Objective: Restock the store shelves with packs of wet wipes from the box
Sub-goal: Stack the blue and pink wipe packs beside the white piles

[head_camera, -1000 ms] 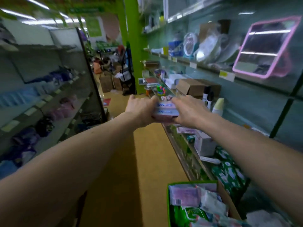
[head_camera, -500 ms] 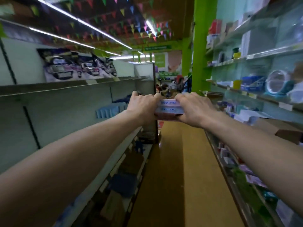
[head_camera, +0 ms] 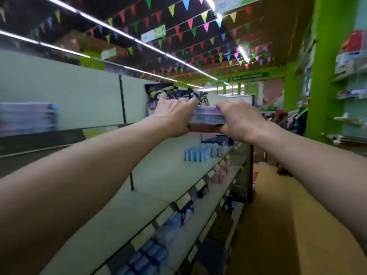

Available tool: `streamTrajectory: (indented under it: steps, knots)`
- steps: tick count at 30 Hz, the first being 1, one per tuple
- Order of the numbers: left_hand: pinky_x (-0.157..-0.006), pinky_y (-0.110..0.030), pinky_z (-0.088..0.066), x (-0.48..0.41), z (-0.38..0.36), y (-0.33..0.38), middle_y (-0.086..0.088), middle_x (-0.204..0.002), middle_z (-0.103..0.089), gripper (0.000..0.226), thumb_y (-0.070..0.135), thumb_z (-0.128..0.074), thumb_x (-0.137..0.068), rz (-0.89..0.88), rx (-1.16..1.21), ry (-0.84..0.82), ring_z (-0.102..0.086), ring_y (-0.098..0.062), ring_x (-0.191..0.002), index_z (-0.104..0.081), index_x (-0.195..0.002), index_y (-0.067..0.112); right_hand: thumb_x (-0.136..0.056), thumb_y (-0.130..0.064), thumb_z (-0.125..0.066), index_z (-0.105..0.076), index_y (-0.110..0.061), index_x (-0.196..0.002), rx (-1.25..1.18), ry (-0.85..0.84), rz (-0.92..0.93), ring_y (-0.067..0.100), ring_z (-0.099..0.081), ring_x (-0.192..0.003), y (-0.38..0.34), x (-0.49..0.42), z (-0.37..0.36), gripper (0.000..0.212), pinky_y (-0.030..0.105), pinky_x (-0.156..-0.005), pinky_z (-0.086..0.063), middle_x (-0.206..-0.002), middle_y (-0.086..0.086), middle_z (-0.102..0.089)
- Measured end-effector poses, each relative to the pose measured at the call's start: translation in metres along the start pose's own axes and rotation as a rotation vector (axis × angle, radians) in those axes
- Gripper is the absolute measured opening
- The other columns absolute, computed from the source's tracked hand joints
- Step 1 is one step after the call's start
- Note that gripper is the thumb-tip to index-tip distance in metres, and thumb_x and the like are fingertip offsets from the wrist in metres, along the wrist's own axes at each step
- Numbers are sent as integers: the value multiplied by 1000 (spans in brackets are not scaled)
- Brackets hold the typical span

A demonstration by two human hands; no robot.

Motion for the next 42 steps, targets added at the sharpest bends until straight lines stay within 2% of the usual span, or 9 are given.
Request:
streamTrajectory:
  steps: [5, 11, 14, 19, 25, 31, 37, 40, 42]
  knots:
    - [-97, -44, -30, 16, -2, -76, 0, -102, -61, 38, 39, -59, -88, 51, -87, -57, -51, -21, -82, -39, -115, 20, -83, -31, -70, -48, -25, -101, -82, 53, 69, 18, -47, -89, -58, -50, -21, 29, 36, -80, -48, -99, -1, -55]
    - [-102, -44, -27, 39, -3, -150, 0, -97, -64, 35, 44, -58, -90, 163, -172, -63, -58, -22, -84, -42, -113, 24, -85, -29, -69, -50, -23, -111, -156, 87, 173, 20, -48, -95, -119, -96, -34, 33, 34, -79, -43, -107, 1, -56]
    - [-103, -45, -26, 49, 1, -181, 1, -94, -62, 29, 38, -56, -91, 198, -242, -70, -54, -22, -79, -43, -112, 22, -85, -37, -69, -50, -22, -113, -207, 94, 215, 19, -45, -94, -148, -116, -40, 37, 36, -81, -44, -109, 3, -55]
    - [-101, -46, -28, 60, 5, -222, 3, -83, -51, 25, 33, -54, -88, 274, -409, -118, -45, -22, -72, -34, -98, 23, -87, -32, -63, -50, -19, -116, -285, 108, 293, 24, -47, -108, -185, -145, -52, 34, 34, -79, -41, -115, 4, -55]
    - [-107, -48, -27, 67, 7, -260, 4, -80, -52, 27, 35, -57, -88, 354, -521, -185, -48, -20, -72, -43, -107, 20, -89, -34, -62, -49, -21, -117, -371, 145, 405, 22, -48, -106, -223, -183, -69, 33, 33, -76, -38, -112, 2, -54]
    - [-105, -45, -31, 72, 7, -293, 10, -68, -43, 24, 37, -56, -90, 427, -590, -213, -49, -18, -69, -38, -98, 23, -86, -29, -65, -53, -18, -115, -493, 199, 525, 22, -50, -99, -256, -220, -79, 33, 41, -88, -48, -108, 4, -57]
    - [-92, -40, -34, 79, 16, -317, 10, -73, -48, 31, 47, -60, -87, 500, -564, -322, -48, -15, -68, -39, -98, 27, -86, -30, -67, -53, -19, -116, -546, 235, 607, 22, -51, -99, -284, -243, -86, 35, 41, -89, -49, -109, 4, -58]
    - [-100, -45, -34, 80, 24, -328, 9, -76, -52, 30, 50, -59, -89, 519, -614, -323, -49, -16, -70, -44, -98, 25, -86, -32, -67, -54, -14, -116, -581, 234, 623, 25, -51, -99, -297, -250, -85, 38, 36, -87, -45, -110, 8, -58]
    - [-107, -52, -29, 80, 27, -335, 6, -83, -55, 30, 49, -58, -89, 534, -651, -330, -50, -18, -75, -46, -100, 24, -85, -34, -68, -54, -12, -117, -588, 236, 622, 27, -51, -100, -306, -255, -83, 41, 36, -86, -43, -112, 11, -57]
Point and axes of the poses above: each hand's wrist, its own x-axis away from the middle knuckle, its own z-axis out of the back of the hand, y = z × x, the point moved 2 cm from there along -x, towards the middle knuckle
